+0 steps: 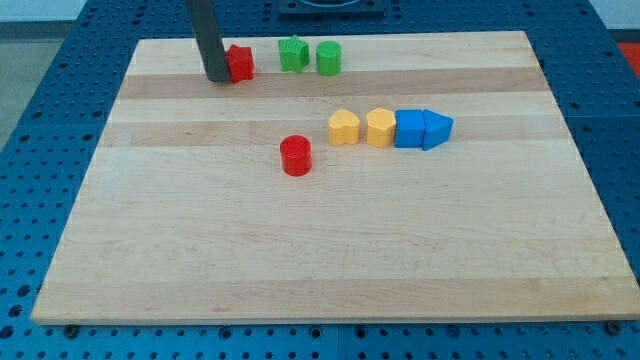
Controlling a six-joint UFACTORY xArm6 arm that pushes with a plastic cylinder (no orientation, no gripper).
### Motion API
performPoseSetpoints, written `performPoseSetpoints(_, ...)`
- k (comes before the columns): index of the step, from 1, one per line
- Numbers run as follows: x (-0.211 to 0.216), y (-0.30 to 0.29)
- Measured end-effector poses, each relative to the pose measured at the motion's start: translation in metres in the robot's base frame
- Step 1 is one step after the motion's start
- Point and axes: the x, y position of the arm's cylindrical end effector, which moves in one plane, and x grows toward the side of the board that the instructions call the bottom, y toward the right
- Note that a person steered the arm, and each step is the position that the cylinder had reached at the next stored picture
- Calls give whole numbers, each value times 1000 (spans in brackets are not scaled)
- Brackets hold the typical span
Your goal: Put the green star at the right side of the red star
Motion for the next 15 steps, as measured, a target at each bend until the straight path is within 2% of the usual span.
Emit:
performPoseSetpoints(2, -3, -37)
performPoseSetpoints(4, -56, -46)
performPoseSetpoints(8, -83, 63)
performPoseSetpoints(11, -82, 139)
performPoseSetpoints(13, -77, 148)
performPoseSetpoints(15, -53, 143)
